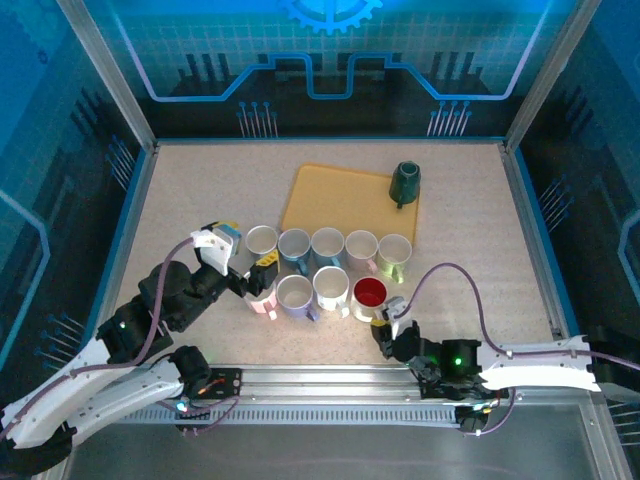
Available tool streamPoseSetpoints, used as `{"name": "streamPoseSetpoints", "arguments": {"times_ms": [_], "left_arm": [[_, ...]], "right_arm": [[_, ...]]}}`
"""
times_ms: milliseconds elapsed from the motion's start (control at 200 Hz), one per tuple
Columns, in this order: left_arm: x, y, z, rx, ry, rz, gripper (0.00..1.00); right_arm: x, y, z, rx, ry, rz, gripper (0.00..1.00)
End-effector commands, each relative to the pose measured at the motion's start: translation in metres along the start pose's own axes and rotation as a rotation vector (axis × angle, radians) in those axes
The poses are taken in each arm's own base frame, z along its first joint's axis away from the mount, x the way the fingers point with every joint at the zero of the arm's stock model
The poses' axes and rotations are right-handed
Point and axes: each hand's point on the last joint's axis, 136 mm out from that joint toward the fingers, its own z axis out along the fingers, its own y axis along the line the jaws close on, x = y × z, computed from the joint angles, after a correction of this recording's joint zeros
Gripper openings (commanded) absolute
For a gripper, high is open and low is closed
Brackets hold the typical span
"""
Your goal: Turn the mug right side up
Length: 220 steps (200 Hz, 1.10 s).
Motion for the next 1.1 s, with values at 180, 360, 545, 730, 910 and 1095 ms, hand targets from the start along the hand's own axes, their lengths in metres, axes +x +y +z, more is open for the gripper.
{"name": "streamPoseSetpoints", "arguments": {"times_ms": [180, 360, 545, 730, 910, 1095], "left_arm": [[0.006, -0.003, 0.004, 0.012, 0.010, -0.005, 0.99], [0.008, -0.003, 0.005, 0.016, 0.015, -0.002, 0.99], [0.008, -0.003, 0.004, 0.016, 0.017, 0.000, 0.99], [0.008, -0.003, 0.004, 0.017, 0.020, -0.001, 0.99], [0.009, -0.003, 0.004, 0.017, 0.019, 0.002, 0.99], [0.009, -0.004, 0.004, 0.020, 0.018, 0.006, 0.99]], "right_arm": [[0.017, -0.014, 0.006, 0.009, 0.065, 0.040, 0.19], [0.020, -0.010, 0.009, -0.002, 0.087, 0.013, 0.19], [0.025, -0.009, 0.015, 0.023, 0.129, -0.033, 0.18], [0.025, -0.007, 0.019, 0.037, 0.138, -0.065, 0.18], [0.022, -0.003, 0.019, 0.001, 0.124, -0.070, 0.19], [0.025, 0.001, 0.020, -0.022, 0.138, -0.078, 0.19]]}}
